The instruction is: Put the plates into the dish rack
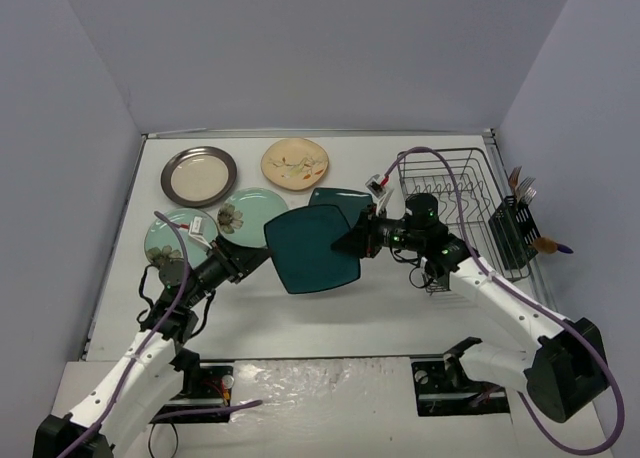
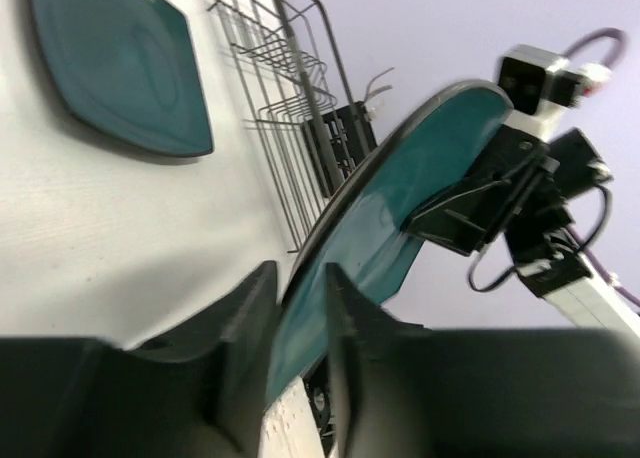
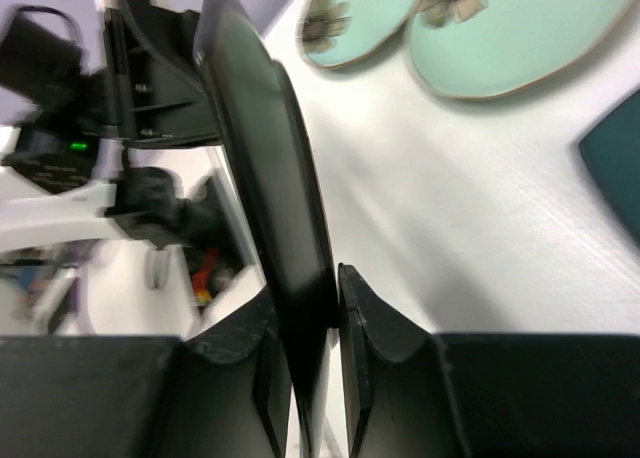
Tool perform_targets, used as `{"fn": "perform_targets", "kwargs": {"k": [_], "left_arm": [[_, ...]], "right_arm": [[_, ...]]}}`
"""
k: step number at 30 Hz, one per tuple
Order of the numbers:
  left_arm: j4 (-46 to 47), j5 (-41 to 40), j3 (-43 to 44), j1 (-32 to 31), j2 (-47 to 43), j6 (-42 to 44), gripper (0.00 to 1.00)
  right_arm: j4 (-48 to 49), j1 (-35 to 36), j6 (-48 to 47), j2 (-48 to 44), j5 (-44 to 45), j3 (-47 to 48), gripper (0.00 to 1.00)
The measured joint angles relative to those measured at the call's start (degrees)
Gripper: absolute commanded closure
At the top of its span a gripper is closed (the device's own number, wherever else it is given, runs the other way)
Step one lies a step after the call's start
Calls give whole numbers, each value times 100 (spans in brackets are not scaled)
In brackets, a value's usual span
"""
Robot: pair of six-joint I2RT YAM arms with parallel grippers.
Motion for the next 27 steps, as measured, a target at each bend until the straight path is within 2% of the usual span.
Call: {"fn": "perform_targets", "kwargs": {"k": [2, 4, 5, 9, 11, 16, 19, 23, 27], "left_arm": [[-393, -102, 60, 2, -66, 122, 44], [-858, -210, 201, 6, -134, 284, 38], [-1141, -282, 323, 8, -160, 388, 32], [-2334, -594, 1105, 8, -252, 986, 11], [-3040, -842, 1596, 8, -289, 1343, 5], [-5038, -1749, 3025, 8, -225, 2498, 3], [-5907, -2412, 3804, 8, -103, 3208, 3], [-6657, -3375, 4189, 9, -83, 4025, 3], [-6972, -3855, 4200, 13, -116, 4494, 3]], "right_arm": [[-459, -20, -316, -98, 330, 174, 100], [-923, -65, -588, -162, 707, 331, 100], [-1171, -89, -715, -175, 869, 426, 100], [-2070, -177, -1128, -179, 1448, 886, 100], [-2595, -201, -1338, -177, 1763, 1236, 100], [-3939, -222, -1967, -93, 2758, 2421, 100], [-4679, -255, -2451, 83, 3470, 3371, 100], [-5487, -463, -2999, 483, 4334, 4717, 100], [-5932, -835, -3457, 919, 5089, 5623, 100]]}}
